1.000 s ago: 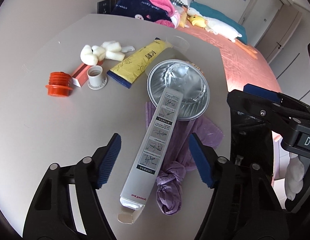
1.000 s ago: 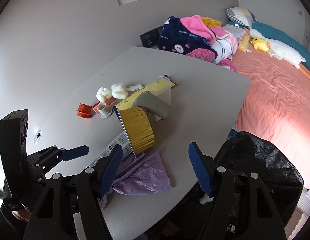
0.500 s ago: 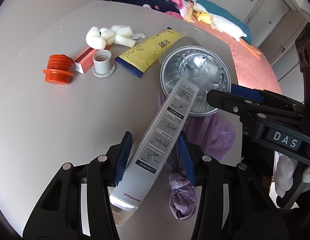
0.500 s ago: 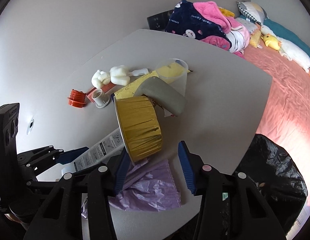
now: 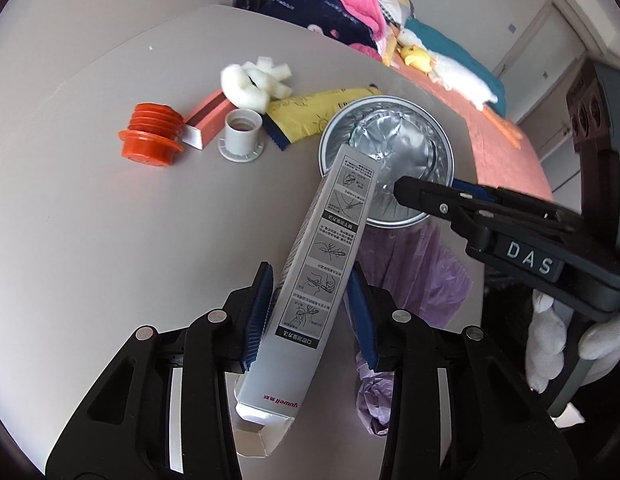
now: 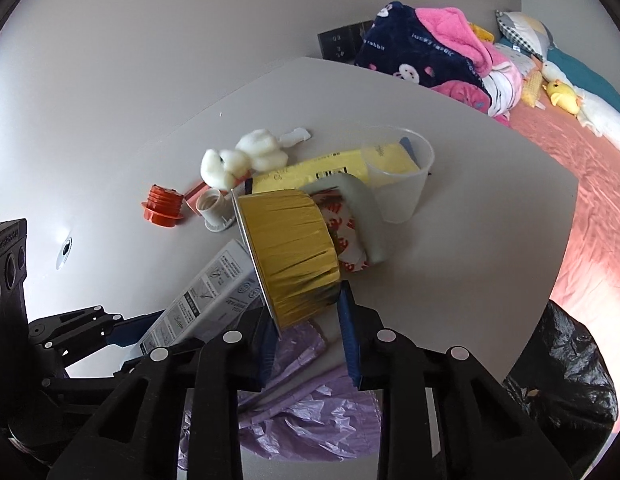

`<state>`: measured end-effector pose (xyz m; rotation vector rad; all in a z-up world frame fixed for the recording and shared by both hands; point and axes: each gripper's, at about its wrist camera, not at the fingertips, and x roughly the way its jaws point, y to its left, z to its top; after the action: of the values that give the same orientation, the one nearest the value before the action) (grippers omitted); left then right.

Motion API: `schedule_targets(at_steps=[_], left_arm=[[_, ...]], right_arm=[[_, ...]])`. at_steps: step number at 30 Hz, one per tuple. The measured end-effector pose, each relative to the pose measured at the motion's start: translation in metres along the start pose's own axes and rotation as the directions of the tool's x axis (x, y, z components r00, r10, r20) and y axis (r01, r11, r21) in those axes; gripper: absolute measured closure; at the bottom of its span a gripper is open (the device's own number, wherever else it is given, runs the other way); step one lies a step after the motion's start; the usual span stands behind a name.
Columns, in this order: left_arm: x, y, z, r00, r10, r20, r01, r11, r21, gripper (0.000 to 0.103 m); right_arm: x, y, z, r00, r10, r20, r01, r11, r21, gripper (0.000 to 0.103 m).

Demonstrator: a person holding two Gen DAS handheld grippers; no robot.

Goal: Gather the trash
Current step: 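Grasp the white tube box with the left tool while the right tool grasps the gold foil cup, then carry the box and foil cup over the black trash bag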

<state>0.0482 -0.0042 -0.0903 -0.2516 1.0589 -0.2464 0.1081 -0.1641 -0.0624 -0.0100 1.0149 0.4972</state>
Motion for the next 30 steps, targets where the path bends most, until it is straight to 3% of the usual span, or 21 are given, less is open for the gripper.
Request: schedule_targets(at_steps=[9, 20, 30], left_arm=[[-0.025, -0.012, 0.003, 0.997, -0.031, 0.071, 0.031, 0.999, 0.014, 0.067], [-0.052, -0.047, 0.007, 0.987, -0.090, 0.135, 0.073, 0.989, 0.128, 0.073], [-0.066, -0.070, 0.006, 0.983, -0.100, 0.157, 0.067, 0.978, 0.198, 0.076]], right_arm=[[-0.021, 0.005, 0.005, 0.999, -0.012, 0.052, 0.011, 1.000, 0.012, 0.076], [-0.040, -0.005, 0.008, 0.992, -0.074, 0.106, 0.068, 0.996, 0.052, 0.096], [-0.059, -0.016, 0.015, 0.981, -0.128, 0.148, 0.114, 0.989, 0.098, 0.096]])
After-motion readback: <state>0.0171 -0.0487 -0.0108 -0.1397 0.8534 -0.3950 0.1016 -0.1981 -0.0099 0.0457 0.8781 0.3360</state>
